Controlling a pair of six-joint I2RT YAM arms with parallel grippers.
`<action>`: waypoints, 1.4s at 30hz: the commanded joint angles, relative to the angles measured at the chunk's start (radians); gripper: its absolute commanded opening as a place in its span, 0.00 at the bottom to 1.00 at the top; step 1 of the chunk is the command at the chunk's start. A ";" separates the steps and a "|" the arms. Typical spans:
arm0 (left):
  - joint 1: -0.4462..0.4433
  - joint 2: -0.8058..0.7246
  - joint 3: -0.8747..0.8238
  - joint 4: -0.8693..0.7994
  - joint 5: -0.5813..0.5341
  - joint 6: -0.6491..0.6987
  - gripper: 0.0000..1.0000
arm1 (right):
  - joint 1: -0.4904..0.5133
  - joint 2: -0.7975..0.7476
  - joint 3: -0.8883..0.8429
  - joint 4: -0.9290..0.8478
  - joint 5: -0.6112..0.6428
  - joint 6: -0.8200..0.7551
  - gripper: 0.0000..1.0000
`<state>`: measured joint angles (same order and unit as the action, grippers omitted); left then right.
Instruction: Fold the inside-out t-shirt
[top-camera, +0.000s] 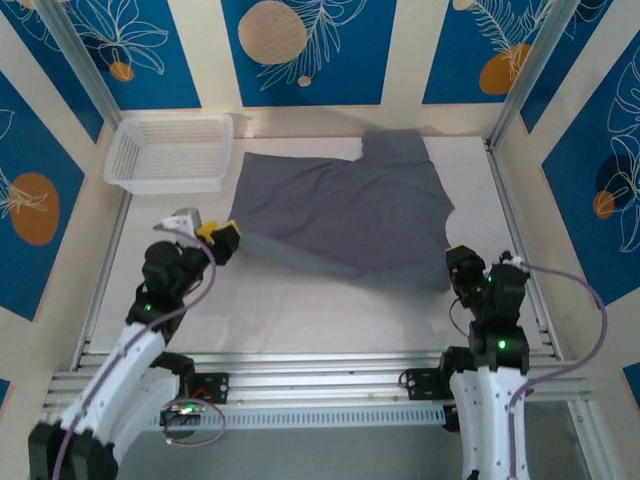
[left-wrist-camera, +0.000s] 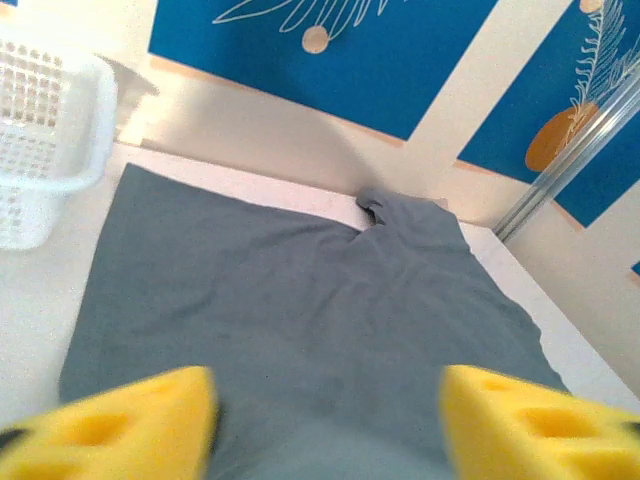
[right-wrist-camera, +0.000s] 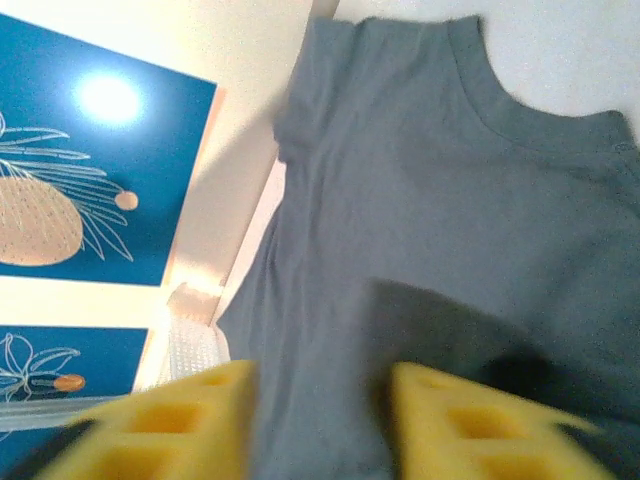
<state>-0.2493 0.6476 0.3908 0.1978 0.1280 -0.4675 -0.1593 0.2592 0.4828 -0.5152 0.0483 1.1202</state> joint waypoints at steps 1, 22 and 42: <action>-0.005 -0.148 -0.106 -0.130 -0.057 -0.039 0.85 | 0.001 -0.104 0.011 -0.007 0.110 -0.013 0.84; -0.103 1.293 1.029 -0.467 -0.234 -0.116 0.00 | 0.105 1.557 0.875 0.089 -0.147 -0.300 0.08; -0.008 1.679 1.321 -0.465 -0.155 -0.314 0.07 | 0.173 2.226 1.675 -0.292 -0.047 -0.280 0.09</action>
<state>-0.2794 2.2894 1.7031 -0.2623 -0.0769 -0.7593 0.0135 2.4374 2.0590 -0.7044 -0.0059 0.8539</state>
